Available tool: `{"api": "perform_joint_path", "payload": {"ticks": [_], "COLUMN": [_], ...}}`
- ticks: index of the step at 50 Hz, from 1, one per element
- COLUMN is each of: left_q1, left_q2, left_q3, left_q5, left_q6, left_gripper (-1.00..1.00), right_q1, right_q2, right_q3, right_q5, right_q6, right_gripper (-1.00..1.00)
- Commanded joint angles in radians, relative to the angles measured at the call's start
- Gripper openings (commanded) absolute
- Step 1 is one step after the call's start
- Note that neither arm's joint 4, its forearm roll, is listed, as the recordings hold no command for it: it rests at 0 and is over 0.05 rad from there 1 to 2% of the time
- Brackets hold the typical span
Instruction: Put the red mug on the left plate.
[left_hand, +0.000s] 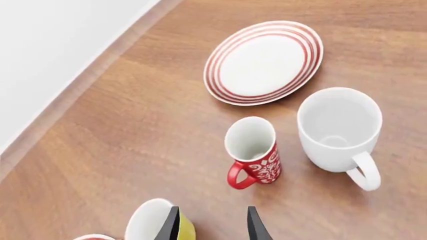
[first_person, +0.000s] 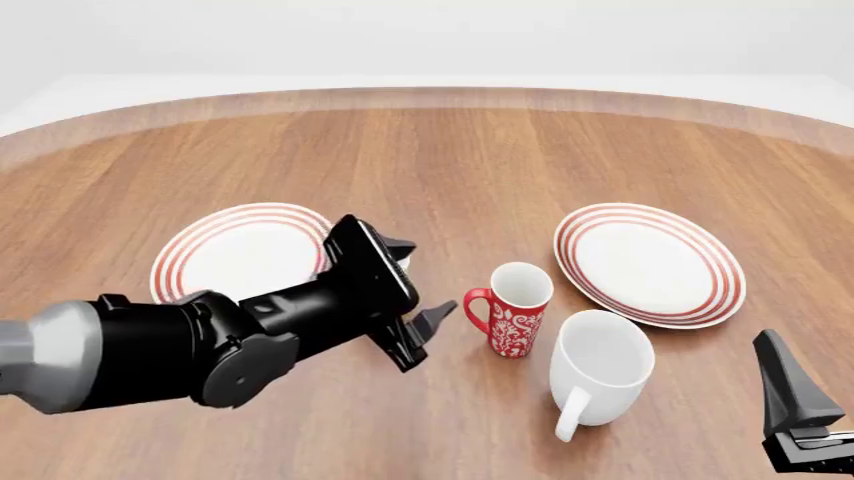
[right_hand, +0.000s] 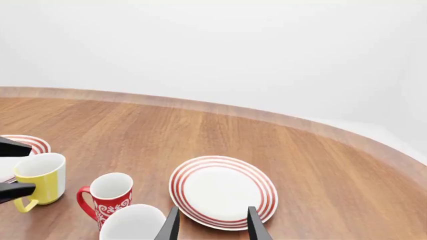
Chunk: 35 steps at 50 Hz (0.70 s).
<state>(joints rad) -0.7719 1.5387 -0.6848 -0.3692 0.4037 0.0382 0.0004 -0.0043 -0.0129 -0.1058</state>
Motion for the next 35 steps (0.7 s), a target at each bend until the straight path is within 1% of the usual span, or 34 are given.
{"api": "perform_joint_path", "payload": {"ticks": [1, 18, 35], "left_q1": [-0.009, -0.022, -0.025], "left_q2": [0.042, 0.105, 0.167], "left_q3": [-0.028, -0.052, -0.094], "left_q5": [0.002, -0.009, -0.010], "left_q6": [0.001, 0.013, 0.026], "left_gripper": [1.00, 1.00, 1.00], "right_q1": [0.002, 0.005, 0.007], "right_q2": [0.000, 0.000, 0.000], "right_q3": [0.000, 0.000, -0.002], "right_q5": [-0.002, -0.005, -0.007], "right_q6": [-0.002, -0.006, -0.009], "right_gripper": [1.00, 1.00, 1.00]}}
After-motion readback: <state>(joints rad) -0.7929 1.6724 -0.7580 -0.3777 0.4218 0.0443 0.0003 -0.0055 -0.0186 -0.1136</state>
